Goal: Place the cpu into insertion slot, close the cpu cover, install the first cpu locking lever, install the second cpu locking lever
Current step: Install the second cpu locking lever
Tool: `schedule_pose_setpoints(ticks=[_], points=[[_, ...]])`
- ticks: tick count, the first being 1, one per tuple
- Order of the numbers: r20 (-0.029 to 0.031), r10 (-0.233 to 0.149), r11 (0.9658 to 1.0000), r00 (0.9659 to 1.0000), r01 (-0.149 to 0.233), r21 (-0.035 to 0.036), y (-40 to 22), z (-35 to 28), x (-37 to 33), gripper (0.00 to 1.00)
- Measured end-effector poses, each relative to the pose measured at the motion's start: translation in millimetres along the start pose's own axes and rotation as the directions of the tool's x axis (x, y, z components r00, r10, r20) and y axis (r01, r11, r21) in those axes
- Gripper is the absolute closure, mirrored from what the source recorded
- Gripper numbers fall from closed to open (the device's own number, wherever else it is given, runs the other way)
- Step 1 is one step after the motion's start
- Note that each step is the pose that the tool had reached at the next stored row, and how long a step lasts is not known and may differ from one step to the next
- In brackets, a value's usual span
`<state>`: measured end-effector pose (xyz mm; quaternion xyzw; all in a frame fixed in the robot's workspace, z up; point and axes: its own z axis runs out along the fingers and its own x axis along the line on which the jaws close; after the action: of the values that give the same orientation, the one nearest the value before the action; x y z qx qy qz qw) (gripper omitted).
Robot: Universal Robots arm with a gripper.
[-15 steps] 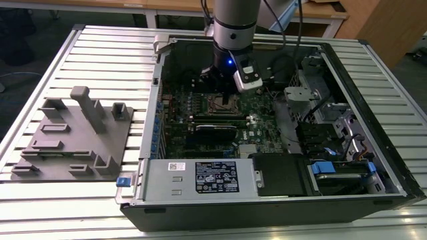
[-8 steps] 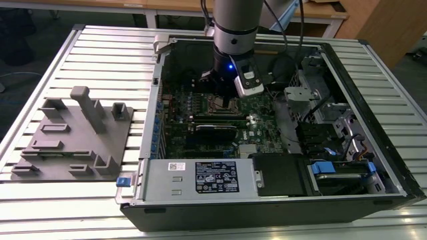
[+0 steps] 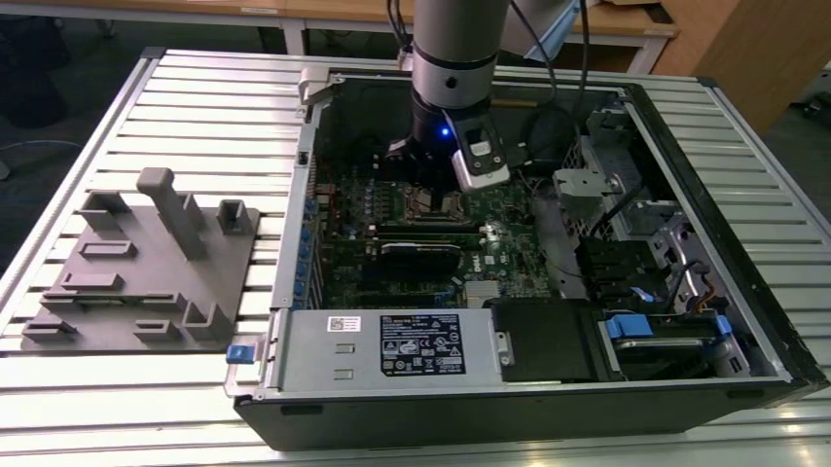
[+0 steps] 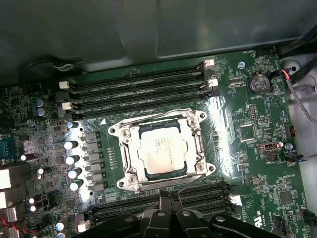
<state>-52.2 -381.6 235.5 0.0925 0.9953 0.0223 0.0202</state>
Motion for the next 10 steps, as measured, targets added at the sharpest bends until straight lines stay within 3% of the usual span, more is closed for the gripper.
schedule_pose_setpoints(ticks=[6, 9, 10], points=[[-0.0015, 0.000, 1.0000, 1.0000, 0.000, 0.0004, -0.2, 0.0, 0.5, 0.90], [-0.0192, 0.001, 1.0000, 0.9998, -0.001, 0.0040, -0.2, 0.1, 0.5, 0.90], [-0.0198, 0.001, 1.0000, 0.9998, -0.001, 0.0042, -0.2, 0.1, 0.6, 0.90]])
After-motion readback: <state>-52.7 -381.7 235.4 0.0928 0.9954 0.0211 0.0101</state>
